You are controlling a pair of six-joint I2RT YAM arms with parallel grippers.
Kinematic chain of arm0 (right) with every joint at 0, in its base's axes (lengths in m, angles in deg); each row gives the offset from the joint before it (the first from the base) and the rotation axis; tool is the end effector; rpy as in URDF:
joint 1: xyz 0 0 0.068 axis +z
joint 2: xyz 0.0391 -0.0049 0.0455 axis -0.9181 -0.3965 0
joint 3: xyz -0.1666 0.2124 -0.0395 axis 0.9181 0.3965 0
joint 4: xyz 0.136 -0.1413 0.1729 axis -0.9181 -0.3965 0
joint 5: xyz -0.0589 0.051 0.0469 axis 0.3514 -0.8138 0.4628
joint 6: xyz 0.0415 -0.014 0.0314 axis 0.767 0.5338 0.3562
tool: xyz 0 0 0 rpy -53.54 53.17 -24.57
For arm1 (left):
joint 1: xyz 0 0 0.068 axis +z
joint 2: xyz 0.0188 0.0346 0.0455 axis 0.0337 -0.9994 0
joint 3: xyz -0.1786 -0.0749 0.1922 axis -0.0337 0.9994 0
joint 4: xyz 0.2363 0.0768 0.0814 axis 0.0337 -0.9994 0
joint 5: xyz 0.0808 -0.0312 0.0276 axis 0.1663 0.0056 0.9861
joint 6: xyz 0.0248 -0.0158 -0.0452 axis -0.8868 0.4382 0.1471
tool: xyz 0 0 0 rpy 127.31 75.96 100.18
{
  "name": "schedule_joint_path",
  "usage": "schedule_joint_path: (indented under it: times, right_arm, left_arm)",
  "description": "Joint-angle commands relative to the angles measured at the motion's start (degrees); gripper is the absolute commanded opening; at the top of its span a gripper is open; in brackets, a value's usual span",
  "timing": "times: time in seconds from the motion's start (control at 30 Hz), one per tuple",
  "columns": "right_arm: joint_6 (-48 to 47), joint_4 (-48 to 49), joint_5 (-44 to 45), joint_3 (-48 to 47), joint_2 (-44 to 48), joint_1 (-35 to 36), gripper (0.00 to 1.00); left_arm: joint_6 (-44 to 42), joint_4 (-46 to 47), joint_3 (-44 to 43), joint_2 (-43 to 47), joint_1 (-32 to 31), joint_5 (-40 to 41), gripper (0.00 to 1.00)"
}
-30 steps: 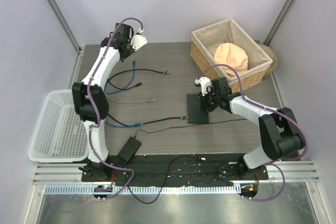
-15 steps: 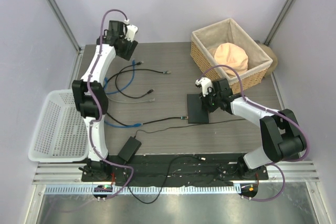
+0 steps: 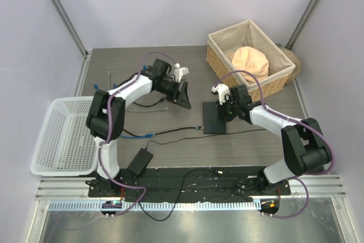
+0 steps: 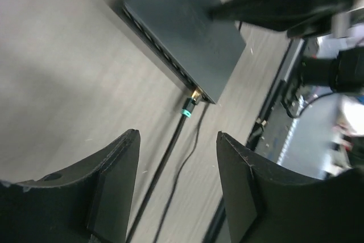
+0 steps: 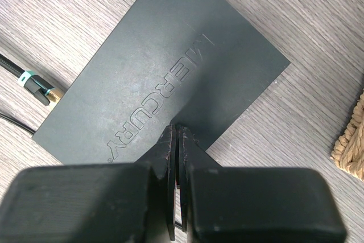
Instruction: Pull the plug from the switch port
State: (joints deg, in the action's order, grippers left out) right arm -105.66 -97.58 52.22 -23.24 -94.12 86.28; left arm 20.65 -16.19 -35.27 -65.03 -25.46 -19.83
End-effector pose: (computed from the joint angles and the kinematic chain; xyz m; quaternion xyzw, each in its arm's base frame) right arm 0.2714 0.1062 0.1756 -0.3332 0.8748 0.1230 0.3295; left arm 0.3753 -0.1921 0.2301 0.2597 0.8425 -0.4410 0.1679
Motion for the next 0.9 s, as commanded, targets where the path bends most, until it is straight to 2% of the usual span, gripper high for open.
schedule_joint_path:
  times: [0.0, 0.23, 0.47, 0.87]
  right_arm:
    - [-1.33, -5.51, 2.57, 2.13, -2.90, -0.39, 0.01]
    - [-1.42, -5.34, 2.66, 2.48, -2.20, -0.48, 0.01]
    - [-1.42, -5.69, 3.01, 2.39, -1.76, -0.48, 0.01]
    - [-1.42, -5.60, 2.93, 2.22, -2.20, -0.39, 0.01]
  left_arm:
    - [5.22, 6.13, 0.83, -4.43, -2.57, -6.24, 0.59]
    - [1.36, 1.21, -3.48, -12.35, -6.61, -6.15, 0.58]
    - [0.12, -0.02, -4.80, -15.60, -9.34, -4.22, 0.57]
    - [-3.13, -3.36, -6.29, -19.12, -12.33, -6.33, 0.47]
